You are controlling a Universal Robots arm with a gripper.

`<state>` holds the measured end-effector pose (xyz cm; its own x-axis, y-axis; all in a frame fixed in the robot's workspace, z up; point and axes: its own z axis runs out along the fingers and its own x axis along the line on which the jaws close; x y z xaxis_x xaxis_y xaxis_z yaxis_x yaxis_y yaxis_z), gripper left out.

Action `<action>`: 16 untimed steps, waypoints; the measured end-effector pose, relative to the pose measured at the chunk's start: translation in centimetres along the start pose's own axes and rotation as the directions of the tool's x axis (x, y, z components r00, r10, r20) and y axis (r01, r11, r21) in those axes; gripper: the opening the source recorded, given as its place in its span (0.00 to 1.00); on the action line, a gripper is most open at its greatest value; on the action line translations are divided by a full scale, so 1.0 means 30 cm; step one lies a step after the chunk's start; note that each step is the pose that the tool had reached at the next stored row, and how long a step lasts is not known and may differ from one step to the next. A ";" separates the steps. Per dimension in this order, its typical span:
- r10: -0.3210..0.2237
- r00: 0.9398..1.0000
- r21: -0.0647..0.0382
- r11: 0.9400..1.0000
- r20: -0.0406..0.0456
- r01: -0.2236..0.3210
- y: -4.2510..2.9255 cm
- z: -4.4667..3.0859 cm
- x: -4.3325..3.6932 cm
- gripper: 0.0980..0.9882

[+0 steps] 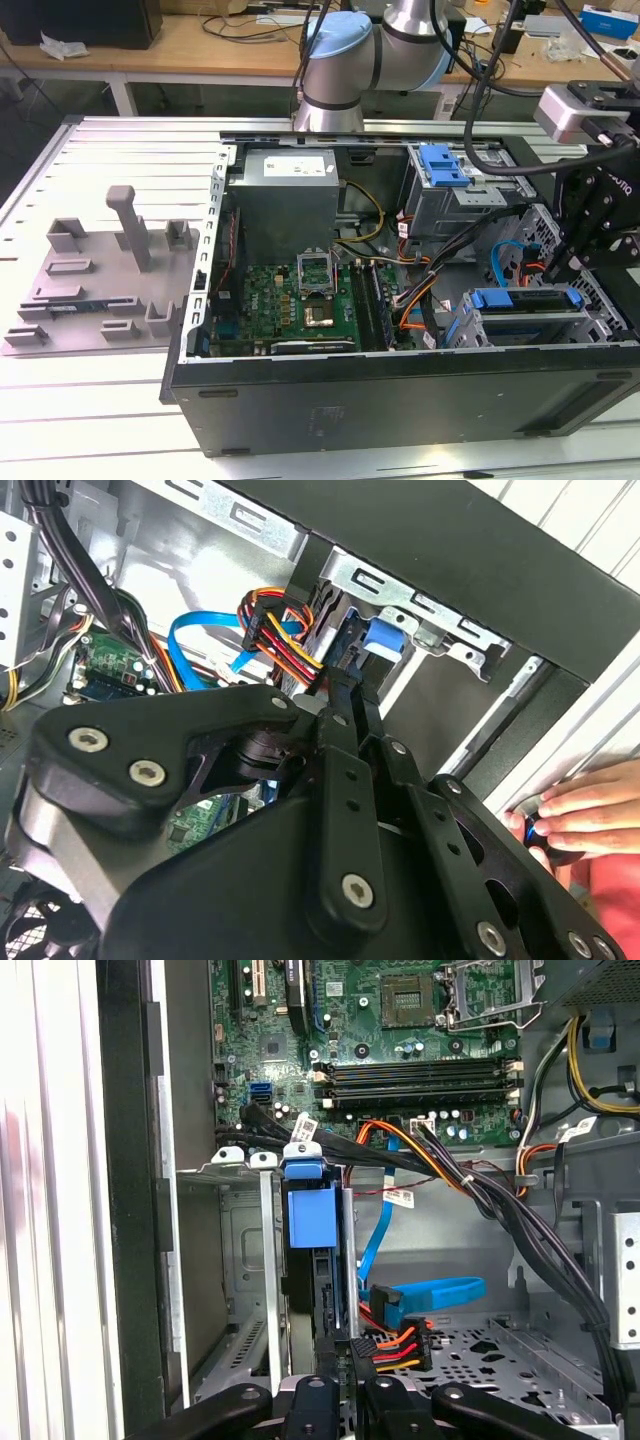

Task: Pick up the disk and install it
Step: 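Insert the first disk wire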

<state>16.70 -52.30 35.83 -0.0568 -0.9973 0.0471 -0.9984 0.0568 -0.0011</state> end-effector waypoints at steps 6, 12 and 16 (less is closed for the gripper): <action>0.000 1.000 0.000 1.000 0.000 0.000 0.002 0.004 0.000 0.07; 0.000 1.000 0.000 1.000 0.000 0.000 0.002 0.009 0.004 0.07; 0.000 1.000 0.000 1.000 0.000 0.000 0.002 0.015 0.008 0.07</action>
<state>16.63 -52.56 35.40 -0.0568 -0.9973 0.0475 -0.9984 0.0568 -0.0011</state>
